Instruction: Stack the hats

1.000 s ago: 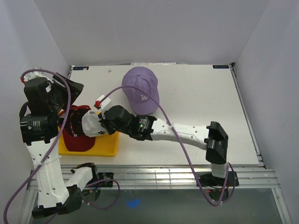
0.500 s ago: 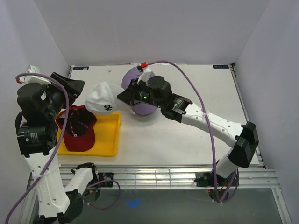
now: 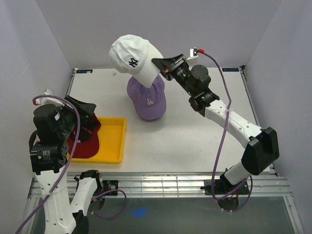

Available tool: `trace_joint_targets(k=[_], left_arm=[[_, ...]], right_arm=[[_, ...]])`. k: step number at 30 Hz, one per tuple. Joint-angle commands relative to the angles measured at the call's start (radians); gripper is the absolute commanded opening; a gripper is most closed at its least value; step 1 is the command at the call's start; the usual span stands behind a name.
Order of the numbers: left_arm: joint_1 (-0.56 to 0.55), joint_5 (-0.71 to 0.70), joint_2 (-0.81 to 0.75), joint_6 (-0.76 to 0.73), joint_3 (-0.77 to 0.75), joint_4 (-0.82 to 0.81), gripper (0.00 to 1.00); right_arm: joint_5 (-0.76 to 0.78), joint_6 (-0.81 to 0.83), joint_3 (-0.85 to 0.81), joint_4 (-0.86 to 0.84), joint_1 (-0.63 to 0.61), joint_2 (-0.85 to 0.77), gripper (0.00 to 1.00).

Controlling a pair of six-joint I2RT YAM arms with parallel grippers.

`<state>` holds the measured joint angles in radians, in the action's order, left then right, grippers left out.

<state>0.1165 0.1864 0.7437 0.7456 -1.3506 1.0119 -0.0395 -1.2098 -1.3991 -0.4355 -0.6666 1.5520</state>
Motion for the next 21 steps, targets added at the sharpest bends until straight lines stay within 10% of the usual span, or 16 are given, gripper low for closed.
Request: trace_joint_targets(k=[1,21], left_arm=[[-0.014,0.013,-0.026,0.014,0.051,-0.010,0.68],[-0.187,-0.039,-0.046,0.001,0.169,0.021,0.66]], right_arm=[[0.139,-0.248,0.131,-0.254,0.013,-0.061,0.08],[0.602,-0.559,0.483,-0.825,-0.051,-0.003,0.08]])
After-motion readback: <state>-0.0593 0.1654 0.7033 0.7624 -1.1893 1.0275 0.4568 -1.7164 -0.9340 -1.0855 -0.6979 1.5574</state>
